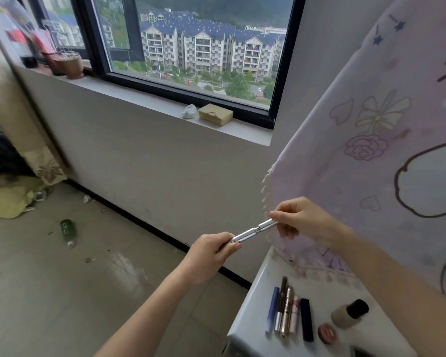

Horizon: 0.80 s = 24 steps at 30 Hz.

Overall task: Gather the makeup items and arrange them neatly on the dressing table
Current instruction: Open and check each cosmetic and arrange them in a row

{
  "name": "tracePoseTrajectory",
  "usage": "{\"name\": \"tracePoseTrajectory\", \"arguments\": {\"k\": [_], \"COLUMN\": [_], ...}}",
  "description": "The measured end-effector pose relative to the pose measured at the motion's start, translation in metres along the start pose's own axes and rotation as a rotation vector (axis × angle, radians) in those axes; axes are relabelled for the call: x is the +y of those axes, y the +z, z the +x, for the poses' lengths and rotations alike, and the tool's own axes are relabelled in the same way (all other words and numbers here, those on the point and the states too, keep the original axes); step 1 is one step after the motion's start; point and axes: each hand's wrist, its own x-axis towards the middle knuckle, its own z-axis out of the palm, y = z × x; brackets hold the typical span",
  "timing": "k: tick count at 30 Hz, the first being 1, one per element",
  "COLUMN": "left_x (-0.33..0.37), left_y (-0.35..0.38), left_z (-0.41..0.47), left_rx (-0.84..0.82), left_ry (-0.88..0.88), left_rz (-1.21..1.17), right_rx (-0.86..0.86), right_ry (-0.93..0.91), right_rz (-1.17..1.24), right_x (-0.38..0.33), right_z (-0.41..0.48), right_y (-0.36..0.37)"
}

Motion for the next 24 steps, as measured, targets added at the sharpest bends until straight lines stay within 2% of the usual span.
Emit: {"name": "tracePoseTrajectory", "arguments": {"k": [3,14,21,24], "left_x": [-0.002,-0.004,-0.017,-0.022], "left_y": [0.0,0.003,0.014,0.021], "left_z": [0.0,0.002,-0.006,-0.01], "left_rx": [-0.031,-0.222,-0.311,-0.324], "left_ry": [-0.025,-0.124,-0.21,-0.265], "left_rz": [-0.031,-0.334,-0.47,-0.452], "right_rx": [-0.015,-0.078,-0.101,-0.129], "right_ry": [-0.025,-0.003,0.033,0.061], "right_rz": [0.117,0.067,-0.079,-0.159], "right_x": [0.002,0.019,0.035,0.046], "right_z": [0.0,0.005,0.008,0.012], "right_y": [-0.005,-0.015,-0.008,-0.002]}}
